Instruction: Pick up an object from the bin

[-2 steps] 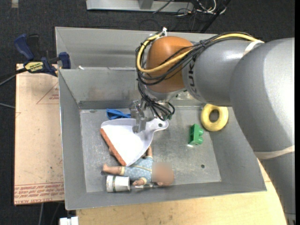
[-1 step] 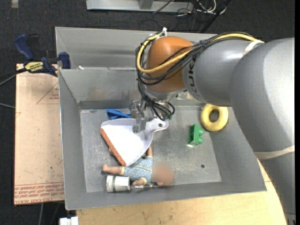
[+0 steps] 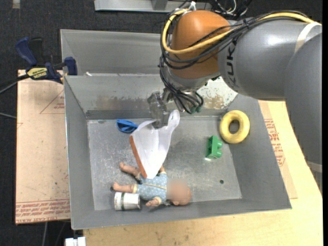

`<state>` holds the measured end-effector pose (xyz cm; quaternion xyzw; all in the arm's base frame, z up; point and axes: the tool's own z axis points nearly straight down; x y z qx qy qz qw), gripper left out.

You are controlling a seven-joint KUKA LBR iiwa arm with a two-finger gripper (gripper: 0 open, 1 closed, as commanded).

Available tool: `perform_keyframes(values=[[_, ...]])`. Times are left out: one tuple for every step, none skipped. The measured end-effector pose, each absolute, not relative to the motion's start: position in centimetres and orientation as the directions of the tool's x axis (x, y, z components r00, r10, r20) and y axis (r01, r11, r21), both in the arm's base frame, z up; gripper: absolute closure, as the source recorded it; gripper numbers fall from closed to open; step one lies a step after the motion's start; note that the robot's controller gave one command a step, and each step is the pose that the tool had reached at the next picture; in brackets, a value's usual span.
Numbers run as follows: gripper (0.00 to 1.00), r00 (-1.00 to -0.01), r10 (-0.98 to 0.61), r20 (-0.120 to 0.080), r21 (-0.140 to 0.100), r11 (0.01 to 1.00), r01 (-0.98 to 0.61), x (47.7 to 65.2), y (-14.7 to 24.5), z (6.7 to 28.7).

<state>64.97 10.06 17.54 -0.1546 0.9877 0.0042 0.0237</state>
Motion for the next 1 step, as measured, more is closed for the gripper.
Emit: perform_keyframes(values=[[1.0, -0.951, -0.305, -0.048, 0.001, 0.952, -0.306, 64.97, 10.06, 17.54]])
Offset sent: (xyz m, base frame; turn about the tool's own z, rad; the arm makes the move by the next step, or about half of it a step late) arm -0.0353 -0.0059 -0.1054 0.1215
